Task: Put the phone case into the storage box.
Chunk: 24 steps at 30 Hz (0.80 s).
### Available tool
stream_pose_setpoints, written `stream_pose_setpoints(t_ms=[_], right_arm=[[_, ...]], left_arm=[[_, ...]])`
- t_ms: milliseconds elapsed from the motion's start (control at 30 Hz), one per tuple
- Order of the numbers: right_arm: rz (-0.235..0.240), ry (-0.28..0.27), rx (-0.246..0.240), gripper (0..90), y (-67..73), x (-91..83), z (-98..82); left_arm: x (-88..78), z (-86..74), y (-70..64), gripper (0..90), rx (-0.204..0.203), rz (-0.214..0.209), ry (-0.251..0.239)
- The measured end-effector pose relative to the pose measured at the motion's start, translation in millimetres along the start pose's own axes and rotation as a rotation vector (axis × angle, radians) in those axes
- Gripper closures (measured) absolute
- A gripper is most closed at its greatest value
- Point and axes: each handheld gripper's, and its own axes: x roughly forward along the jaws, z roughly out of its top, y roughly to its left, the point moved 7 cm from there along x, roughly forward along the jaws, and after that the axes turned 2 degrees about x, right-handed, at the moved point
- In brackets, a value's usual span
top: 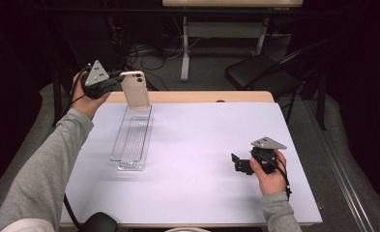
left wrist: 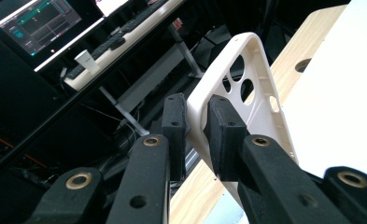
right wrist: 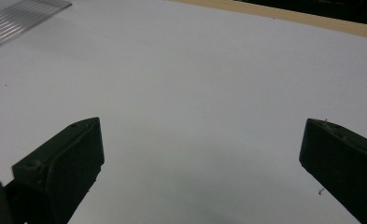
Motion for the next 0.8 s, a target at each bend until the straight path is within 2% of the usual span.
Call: stream_pose_setpoints(t_ms=[433,800], right_arm=[[-0.010,0.004,0.006,0.0,-4.4,-2.4,-3.8],[-0.011,0.006,0.004,0.0,-4.5,-1.8,-5.0]], left_arm=[[7.3,-4.3,-0.8,78.4,0.037,0.019,-0.006],[13.7,-14.9,-5.7,78.4,0.066,0.022,0.028]])
